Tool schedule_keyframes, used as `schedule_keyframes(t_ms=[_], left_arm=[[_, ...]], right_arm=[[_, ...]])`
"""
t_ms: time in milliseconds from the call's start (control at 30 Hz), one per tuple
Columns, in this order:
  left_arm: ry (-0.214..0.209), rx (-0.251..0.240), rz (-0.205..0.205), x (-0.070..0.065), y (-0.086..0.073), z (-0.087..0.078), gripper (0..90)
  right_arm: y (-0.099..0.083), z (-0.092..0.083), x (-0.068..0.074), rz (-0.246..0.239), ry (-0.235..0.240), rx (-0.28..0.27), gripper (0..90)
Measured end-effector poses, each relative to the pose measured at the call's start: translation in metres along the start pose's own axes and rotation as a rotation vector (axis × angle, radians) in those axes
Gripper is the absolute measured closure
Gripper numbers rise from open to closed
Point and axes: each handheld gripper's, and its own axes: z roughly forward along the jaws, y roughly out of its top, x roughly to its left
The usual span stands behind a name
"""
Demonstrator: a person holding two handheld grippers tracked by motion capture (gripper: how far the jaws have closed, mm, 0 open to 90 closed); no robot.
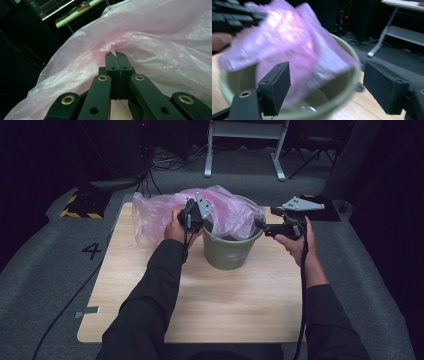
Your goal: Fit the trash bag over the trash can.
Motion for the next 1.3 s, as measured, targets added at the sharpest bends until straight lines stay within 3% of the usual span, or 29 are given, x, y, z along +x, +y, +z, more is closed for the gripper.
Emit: schedule_keyframes(t_ms=[67,167,300,400,533,600,667,733,800,833,933,1200,1300], left_arm=[[-0.005,-0.003,-0.002,-0.001,0.000,-0.001,89.6],[-0.021,-0.013,0.001,-0.003,0.000,-0.005,89.6],[-0.051,-0.053,0.000,-0.006,0.002,-0.016,89.7],[-0.086,-0.087,0.009,-0.009,0.003,-0.026,89.6],[-0.111,-0.118,0.003,-0.011,0.002,-0.035,89.6],[-0.102,-0.123,0.013,-0.011,0.001,-0.038,89.6],[-0.086,-0.113,0.018,-0.009,-0.001,-0.037,89.6],[-0.064,-0.101,0.019,-0.005,-0.003,-0.034,89.6],[-0.044,-0.081,0.012,0.001,-0.005,-0.029,89.6],[-0.034,-0.073,0.014,0.003,-0.005,-0.027,89.6],[-0.001,-0.043,0.022,0.008,-0.007,-0.020,89.7],[0.030,0.005,0.016,0.013,-0.012,-0.009,89.6],[0.035,0.013,0.014,0.015,-0.013,-0.009,89.6]], right_arm=[[0.006,0.008,0.008,-0.015,0.016,0.006,23.9],[0.010,0.024,0.018,-0.050,0.012,0.055,28.7],[0.012,0.039,0.024,-0.064,0.013,0.092,37.7],[0.013,0.045,0.024,-0.066,0.015,0.101,45.6],[0.012,0.051,0.023,-0.078,0.022,0.133,63.3],[0.013,0.053,0.024,-0.088,0.028,0.141,71.7],[0.013,0.056,0.024,-0.101,0.036,0.146,74.5],[0.013,0.060,0.024,-0.104,0.035,0.156,67.5],[0.013,0.063,0.023,-0.088,0.026,0.162,50.4],[0.013,0.064,0.022,-0.085,0.013,0.162,46.0],[0.010,0.063,0.017,-0.045,0.038,0.147,32.9],[0.008,0.044,0.011,-0.050,0.060,0.112,22.0],[0.009,0.031,0.006,-0.032,0.045,0.060,18.4]])
